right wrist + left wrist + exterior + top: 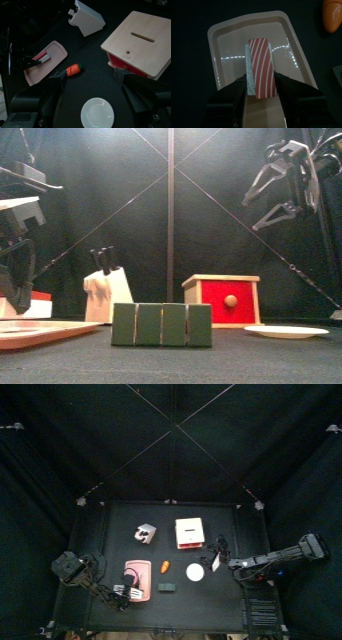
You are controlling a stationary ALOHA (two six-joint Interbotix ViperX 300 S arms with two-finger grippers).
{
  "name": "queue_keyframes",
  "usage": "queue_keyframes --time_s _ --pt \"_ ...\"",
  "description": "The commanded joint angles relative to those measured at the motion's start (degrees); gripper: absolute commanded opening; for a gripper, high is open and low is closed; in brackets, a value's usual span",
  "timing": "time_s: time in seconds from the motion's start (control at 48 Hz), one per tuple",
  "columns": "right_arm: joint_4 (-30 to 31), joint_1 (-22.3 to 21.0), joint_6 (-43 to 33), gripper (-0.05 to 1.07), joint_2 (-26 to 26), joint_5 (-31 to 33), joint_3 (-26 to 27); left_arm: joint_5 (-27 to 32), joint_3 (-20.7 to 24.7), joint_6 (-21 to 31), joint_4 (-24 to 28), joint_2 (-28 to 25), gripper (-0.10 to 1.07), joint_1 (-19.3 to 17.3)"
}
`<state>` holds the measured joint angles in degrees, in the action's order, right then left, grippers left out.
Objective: Hand over salmon sushi
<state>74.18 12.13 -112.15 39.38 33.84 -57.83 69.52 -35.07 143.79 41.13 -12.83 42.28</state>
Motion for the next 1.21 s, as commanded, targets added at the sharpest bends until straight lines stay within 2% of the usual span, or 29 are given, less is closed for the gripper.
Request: queue_keyframes --time_s 0.0,0.125,0.458,0.792,1.0,1.188 --pt "0.2 0.0 -0.1 1.04 0.3 0.1 0.5 0.4 0.6 -0.2 0.4 1.5 0.69 -0.2" --pt "0.2 0.0 0.1 1.04 0.3 0.1 0.5 1.1 -0.1 -2.2 0.9 3.0 0.69 -0.4" --pt "0.4 -0.4 0.1 1.04 0.4 0.1 0.6 1.8 0.4 -14.9 1.8 9.6 0.69 -3.5" --pt "0.3 -0.2 0.1 1.04 0.5 0.1 0.5 1.5 0.5 -19.7 6.4 14.8 0.69 -5.2" --pt "0.4 -0.2 0.1 1.04 0.5 0.1 0.5 -1.1 -0.1 -22.6 7.3 18.1 0.69 -6.7" --pt "0.4 -0.2 0.2 1.04 0.5 0.1 0.5 -7.6 -0.7 -27.8 6.6 20.5 0.69 -8.5"
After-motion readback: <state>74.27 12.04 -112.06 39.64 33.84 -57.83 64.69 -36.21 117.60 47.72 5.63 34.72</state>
